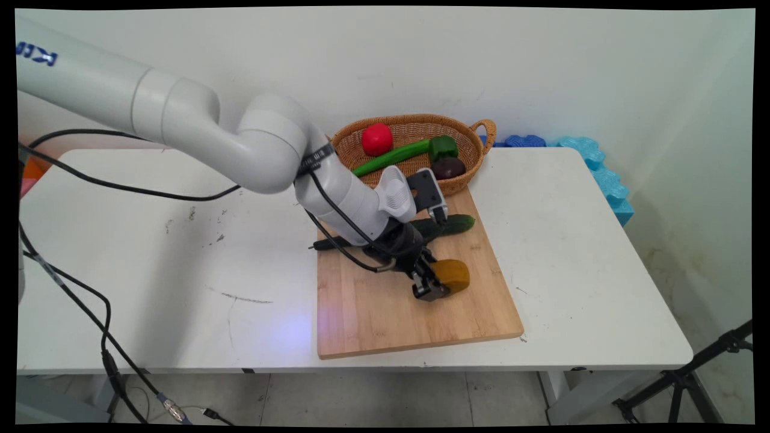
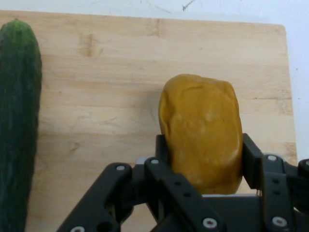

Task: Place the picked object on the cutting board

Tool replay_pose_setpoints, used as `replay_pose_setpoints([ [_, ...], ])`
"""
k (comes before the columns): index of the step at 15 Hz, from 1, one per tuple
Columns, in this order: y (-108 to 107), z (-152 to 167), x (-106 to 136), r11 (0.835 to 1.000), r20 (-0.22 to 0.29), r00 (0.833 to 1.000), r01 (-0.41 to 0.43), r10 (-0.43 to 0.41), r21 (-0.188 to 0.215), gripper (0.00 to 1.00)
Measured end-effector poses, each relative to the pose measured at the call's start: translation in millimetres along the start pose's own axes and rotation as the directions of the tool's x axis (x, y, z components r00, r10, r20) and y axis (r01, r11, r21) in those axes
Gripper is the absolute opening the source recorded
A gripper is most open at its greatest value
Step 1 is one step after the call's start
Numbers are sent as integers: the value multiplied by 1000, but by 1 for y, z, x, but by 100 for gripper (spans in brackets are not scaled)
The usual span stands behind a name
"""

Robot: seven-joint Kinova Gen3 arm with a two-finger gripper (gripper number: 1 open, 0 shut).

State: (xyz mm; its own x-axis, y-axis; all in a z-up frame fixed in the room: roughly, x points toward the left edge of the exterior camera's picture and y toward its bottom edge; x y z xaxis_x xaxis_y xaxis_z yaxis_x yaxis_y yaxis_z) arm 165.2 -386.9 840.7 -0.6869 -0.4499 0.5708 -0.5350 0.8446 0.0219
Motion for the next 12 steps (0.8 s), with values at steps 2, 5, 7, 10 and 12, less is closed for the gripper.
replay_pose_setpoints([
  [2, 1, 6, -1, 1000, 1, 1000, -4, 4, 2, 0],
  [5, 1, 14, -2, 1000, 1, 1000, -9, 9, 6, 0],
  [7, 1, 18, -3, 1000, 1, 1000, -12, 12, 7, 0],
  [10, 2, 22, -3, 1000, -5, 1000, -16, 16, 8, 100],
  [12, 3, 24, -2, 1000, -14, 1000, -14, 14, 5, 100],
])
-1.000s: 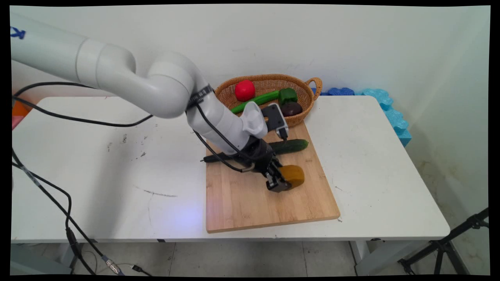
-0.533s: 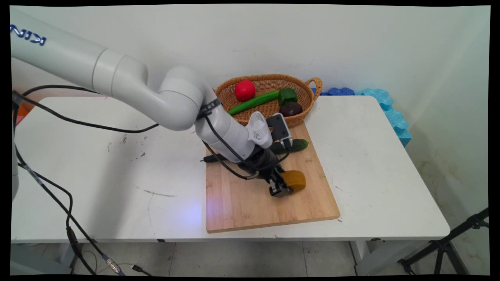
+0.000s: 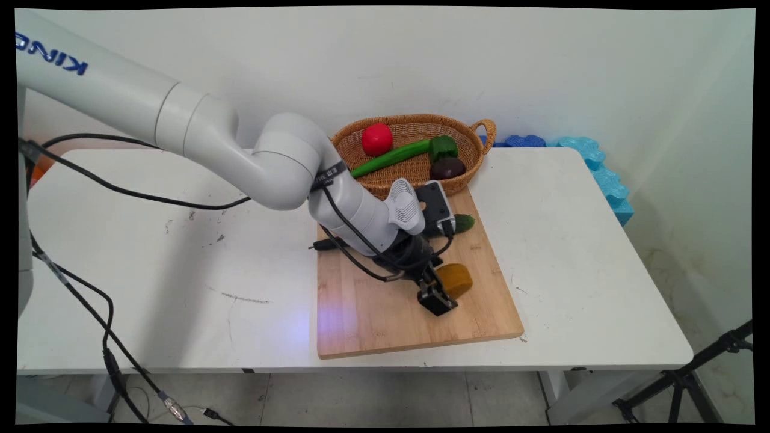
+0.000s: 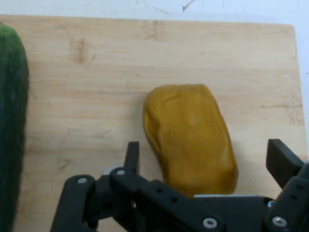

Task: Place the picked object on the cutting board

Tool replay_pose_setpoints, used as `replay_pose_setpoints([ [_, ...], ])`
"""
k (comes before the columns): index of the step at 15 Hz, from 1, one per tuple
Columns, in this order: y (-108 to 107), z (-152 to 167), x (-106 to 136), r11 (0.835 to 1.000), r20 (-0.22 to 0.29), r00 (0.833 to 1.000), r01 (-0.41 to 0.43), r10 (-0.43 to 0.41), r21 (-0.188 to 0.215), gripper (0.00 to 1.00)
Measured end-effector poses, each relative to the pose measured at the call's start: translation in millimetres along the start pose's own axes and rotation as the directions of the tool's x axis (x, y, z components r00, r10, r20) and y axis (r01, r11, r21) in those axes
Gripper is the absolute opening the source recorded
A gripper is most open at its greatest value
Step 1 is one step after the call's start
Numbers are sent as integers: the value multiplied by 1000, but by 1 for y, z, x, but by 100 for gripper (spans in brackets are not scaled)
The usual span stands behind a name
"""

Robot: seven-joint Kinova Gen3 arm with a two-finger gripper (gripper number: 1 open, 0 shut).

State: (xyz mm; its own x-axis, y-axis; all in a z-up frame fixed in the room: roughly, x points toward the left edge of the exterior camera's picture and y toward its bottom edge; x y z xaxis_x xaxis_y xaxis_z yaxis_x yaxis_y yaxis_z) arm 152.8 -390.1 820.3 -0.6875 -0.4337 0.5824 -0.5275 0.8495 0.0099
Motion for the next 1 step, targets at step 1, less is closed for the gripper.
replay_pose_setpoints([
  [1, 1, -1, 2, 1000, -9, 1000, 6, -6, -1, 100],
])
